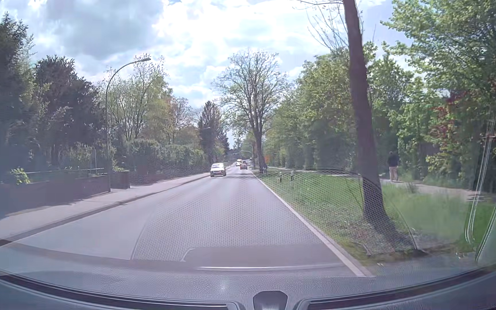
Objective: Follow the waypoints while adhering to traffic rules and regulations
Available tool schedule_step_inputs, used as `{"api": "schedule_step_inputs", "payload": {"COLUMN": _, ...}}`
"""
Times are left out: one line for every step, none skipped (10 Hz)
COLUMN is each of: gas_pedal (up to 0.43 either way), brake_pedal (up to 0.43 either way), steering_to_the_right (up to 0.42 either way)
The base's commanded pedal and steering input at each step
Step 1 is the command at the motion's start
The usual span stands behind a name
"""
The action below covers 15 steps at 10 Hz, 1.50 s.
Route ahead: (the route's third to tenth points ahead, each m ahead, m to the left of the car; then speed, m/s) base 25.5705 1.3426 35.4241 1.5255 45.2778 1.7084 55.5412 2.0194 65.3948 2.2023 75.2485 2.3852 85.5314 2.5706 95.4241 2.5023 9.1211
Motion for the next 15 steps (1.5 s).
{"api": "schedule_step_inputs", "payload": {"gas_pedal": 0.000, "brake_pedal": 0.000, "steering_to_the_right": -0.002}}
{"api": "schedule_step_inputs", "payload": {"gas_pedal": 0.000, "brake_pedal": 0.000, "steering_to_the_right": -0.002}}
{"api": "schedule_step_inputs", "payload": {"gas_pedal": 0.000, "brake_pedal": 0.000, "steering_to_the_right": -0.003}}
{"api": "schedule_step_inputs", "payload": {"gas_pedal": 0.000, "brake_pedal": 0.000, "steering_to_the_right": -0.005}}
{"api": "schedule_step_inputs", "payload": {"gas_pedal": 0.000, "brake_pedal": 0.000, "steering_to_the_right": -0.008}}
{"api": "schedule_step_inputs", "payload": {"gas_pedal": 0.000, "brake_pedal": 0.000, "steering_to_the_right": -0.010}}
{"api": "schedule_step_inputs", "payload": {"gas_pedal": 0.000, "brake_pedal": 0.000, "steering_to_the_right": -0.010}}
{"api": "schedule_step_inputs", "payload": {"gas_pedal": 0.000, "brake_pedal": 0.000, "steering_to_the_right": -0.010}}
{"api": "schedule_step_inputs", "payload": {"gas_pedal": 0.000, "brake_pedal": 0.000, "steering_to_the_right": -0.010}}
{"api": "schedule_step_inputs", "payload": {"gas_pedal": 0.000, "brake_pedal": 0.000, "steering_to_the_right": -0.010}}
{"api": "schedule_step_inputs", "payload": {"gas_pedal": 0.000, "brake_pedal": 0.000, "steering_to_the_right": -0.010}}
{"api": "schedule_step_inputs", "payload": {"gas_pedal": 0.000, "brake_pedal": 0.000, "steering_to_the_right": -0.010}}
{"api": "schedule_step_inputs", "payload": {"gas_pedal": 0.000, "brake_pedal": 0.000, "steering_to_the_right": -0.010}}
{"api": "schedule_step_inputs", "payload": {"gas_pedal": 0.000, "brake_pedal": 0.000, "steering_to_the_right": -0.010}}
{"api": "schedule_step_inputs", "payload": {"gas_pedal": 0.000, "brake_pedal": 0.000, "steering_to_the_right": -0.010}}
